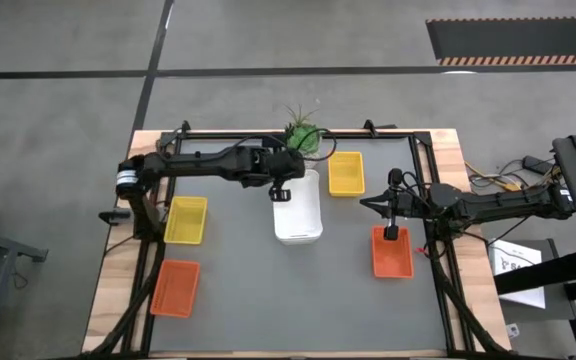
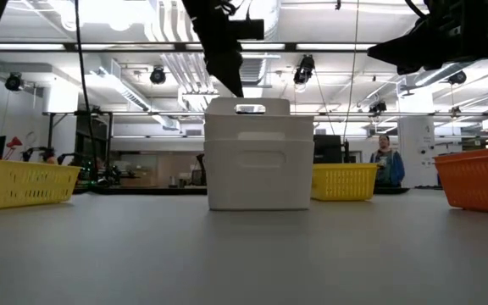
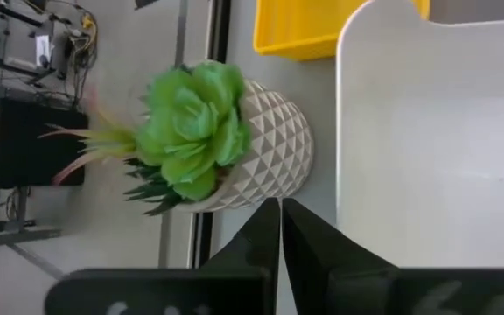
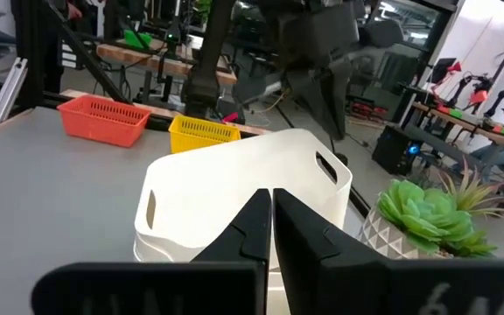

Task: Stack baskets by color
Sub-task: Stack the left white bin on the right white bins

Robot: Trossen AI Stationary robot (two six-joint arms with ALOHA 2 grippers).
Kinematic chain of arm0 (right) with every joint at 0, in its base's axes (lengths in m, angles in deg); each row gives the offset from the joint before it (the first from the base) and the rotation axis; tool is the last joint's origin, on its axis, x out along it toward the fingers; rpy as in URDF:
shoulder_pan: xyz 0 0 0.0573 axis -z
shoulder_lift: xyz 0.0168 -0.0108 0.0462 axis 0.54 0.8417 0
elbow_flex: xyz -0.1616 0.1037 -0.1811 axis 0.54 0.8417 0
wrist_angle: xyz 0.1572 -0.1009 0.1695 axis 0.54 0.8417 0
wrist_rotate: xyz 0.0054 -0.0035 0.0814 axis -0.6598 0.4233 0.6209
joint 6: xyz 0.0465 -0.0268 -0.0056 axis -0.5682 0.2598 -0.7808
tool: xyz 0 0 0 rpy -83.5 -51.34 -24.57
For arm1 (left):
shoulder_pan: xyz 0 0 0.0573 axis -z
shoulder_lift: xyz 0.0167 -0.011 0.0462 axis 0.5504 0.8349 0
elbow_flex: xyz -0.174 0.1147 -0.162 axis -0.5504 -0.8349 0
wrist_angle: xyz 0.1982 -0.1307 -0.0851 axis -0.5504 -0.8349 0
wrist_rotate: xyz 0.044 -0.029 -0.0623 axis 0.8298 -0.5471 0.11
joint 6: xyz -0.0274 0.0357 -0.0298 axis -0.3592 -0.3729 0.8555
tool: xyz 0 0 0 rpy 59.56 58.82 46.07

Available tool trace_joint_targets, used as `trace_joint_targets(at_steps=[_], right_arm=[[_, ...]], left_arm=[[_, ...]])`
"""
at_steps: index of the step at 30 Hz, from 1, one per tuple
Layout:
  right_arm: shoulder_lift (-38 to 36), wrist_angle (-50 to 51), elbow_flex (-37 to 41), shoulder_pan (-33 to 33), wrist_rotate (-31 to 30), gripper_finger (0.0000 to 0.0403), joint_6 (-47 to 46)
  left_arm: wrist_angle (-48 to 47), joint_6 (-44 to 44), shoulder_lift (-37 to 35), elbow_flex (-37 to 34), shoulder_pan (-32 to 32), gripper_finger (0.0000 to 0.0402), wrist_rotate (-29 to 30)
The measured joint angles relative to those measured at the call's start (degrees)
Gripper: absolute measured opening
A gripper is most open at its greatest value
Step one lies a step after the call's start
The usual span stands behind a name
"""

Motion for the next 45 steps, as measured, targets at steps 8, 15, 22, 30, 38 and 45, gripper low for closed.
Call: trace_joint_targets(at_steps=[8,15,22,30,38,45], right_arm=[[-0.02,0.14,0.0,0.01,-0.44,0.0009,-0.23],[-0.01,0.24,0.0,0.02,-1.44,0.0009,-0.53],[-0.02,0.26,0.0,0.02,-1.44,0.0009,-0.83],[0.0,0.26,0.0,0.02,-1.44,0.0009,-1.37],[0.0,0.26,0.0,0.01,-1.44,0.0009,-1.36],[-0.02,0.26,0.0,0.02,-1.44,0.0009,-1.33]], left_arm=[[4.38,0.51,-2.35,-3.19,0.11,0.0,-4.82],[11.2,0.54,-2.57,-8.68,0.06,0.0,-4.3],[12.56,0.87,-2.7,-9.73,0.09,0.0,-3.91],[12.37,1.4,-2.79,-9.61,-0.02,0.0,-4.26],[12.51,3.37,-2.92,-10.23,-0.11,0.0,-5.09],[12.99,4.63,-2.94,-10.75,-0.04,0.0,-5.31]])
